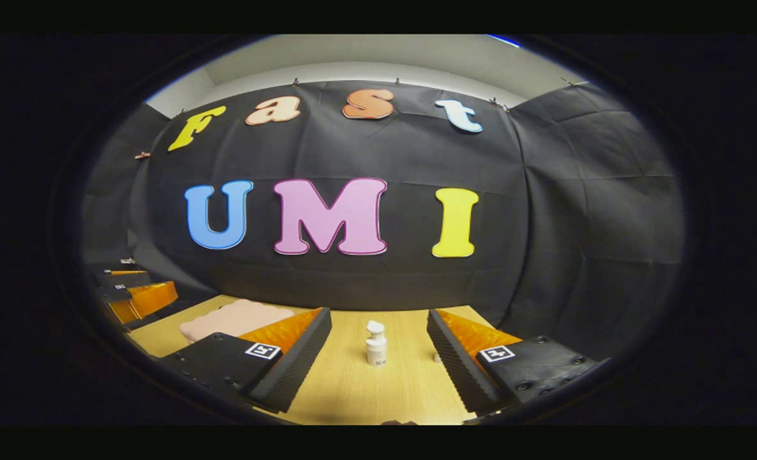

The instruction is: First open the suitcase, pack the skin care products into it, and then close the suitcase.

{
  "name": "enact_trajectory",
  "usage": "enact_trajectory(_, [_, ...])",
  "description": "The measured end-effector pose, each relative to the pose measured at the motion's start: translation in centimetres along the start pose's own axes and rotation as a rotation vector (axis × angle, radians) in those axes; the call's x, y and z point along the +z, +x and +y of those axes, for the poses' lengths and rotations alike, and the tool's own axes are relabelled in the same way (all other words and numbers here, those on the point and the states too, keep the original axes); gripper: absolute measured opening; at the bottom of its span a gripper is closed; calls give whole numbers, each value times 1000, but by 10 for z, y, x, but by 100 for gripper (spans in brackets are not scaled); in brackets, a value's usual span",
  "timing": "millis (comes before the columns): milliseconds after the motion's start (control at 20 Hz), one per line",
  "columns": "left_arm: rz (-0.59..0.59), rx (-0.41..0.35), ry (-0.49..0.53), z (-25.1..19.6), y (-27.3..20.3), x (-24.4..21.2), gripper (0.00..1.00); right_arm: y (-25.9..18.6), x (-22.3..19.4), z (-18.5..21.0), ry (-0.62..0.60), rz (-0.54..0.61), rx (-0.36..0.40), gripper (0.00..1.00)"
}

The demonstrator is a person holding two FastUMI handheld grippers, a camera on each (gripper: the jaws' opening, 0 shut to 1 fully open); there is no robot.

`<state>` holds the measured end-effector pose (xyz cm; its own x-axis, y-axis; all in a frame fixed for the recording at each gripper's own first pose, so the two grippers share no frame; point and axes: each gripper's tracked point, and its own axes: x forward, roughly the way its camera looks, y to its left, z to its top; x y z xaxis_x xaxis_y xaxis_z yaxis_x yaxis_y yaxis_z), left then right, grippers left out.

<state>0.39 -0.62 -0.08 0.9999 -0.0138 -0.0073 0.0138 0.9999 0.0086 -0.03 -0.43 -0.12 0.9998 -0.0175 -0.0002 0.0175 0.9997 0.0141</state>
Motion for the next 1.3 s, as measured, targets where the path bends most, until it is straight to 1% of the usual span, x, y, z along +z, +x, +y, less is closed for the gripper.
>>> enact_trajectory(250, [24, -18, -11, -4, 10, -10, 97, 4, -5, -4, 12, 14, -15, 96])
enact_trajectory(400, [42, -42, -5, -14, 25, -19, 97, 10, -7, -8, 5, 17, -20, 96])
enact_trajectory(650, [97, -96, 15, -46, 67, -50, 97, 26, -12, -22, -2, 34, -19, 96])
enact_trajectory(700, [113, -106, 19, -53, 76, -59, 93, 30, -13, -25, -6, 37, -20, 96])
enact_trajectory(750, [134, -114, 24, -60, 84, -67, 97, 35, -15, -29, -12, 38, -21, 96])
enact_trajectory(900, [179, -126, 33, -78, 111, -92, 97, 48, -27, -42, -19, 58, -37, 96])
enact_trajectory(950, [203, -129, 34, -83, 120, -104, 97, 51, -37, -45, -7, 75, -40, 96])
enact_trajectory(1100, [282, -141, 60, -101, 149, -143, 97, 62, -67, -46, 11, 135, -13, 96])
enact_trajectory(1200, [345, -150, 70, -110, 166, -172, 97, 67, -85, -42, -7, 173, 23, 96])
enact_trajectory(1300, [402, -144, 65, -117, 183, -198, 96, 72, -97, -34, 1, 210, 62, 97])
